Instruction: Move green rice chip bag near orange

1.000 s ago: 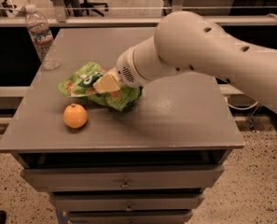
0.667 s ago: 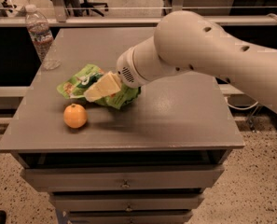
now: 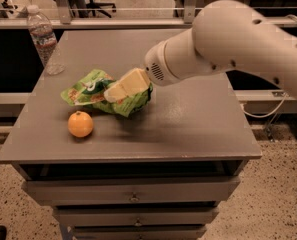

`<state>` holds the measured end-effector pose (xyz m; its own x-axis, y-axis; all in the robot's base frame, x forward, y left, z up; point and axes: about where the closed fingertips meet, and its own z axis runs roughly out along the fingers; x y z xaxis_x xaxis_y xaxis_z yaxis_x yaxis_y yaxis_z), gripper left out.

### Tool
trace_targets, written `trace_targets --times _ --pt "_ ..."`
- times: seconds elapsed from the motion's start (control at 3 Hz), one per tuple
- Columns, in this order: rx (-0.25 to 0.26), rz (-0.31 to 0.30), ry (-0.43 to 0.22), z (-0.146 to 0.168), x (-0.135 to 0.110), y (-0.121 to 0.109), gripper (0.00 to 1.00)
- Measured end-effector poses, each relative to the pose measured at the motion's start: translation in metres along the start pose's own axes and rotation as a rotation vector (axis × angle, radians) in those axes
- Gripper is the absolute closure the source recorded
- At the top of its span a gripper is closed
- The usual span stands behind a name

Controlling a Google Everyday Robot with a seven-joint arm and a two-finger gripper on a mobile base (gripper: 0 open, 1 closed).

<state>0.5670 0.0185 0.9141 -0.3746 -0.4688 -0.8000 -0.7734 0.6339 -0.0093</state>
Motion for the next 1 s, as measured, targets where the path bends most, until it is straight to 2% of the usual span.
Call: trace_targets --times 0.33,0.67,1.0 --pt "0.027 0.031 -0.083 -0.042 0.002 -0.042 0.00" --pt "0.097 0.026 -0.199 -0.106 0.010 -0.100 0.00" --pt "0.131 -0.041 -0.207 -0.120 0.011 -0.108 0.00"
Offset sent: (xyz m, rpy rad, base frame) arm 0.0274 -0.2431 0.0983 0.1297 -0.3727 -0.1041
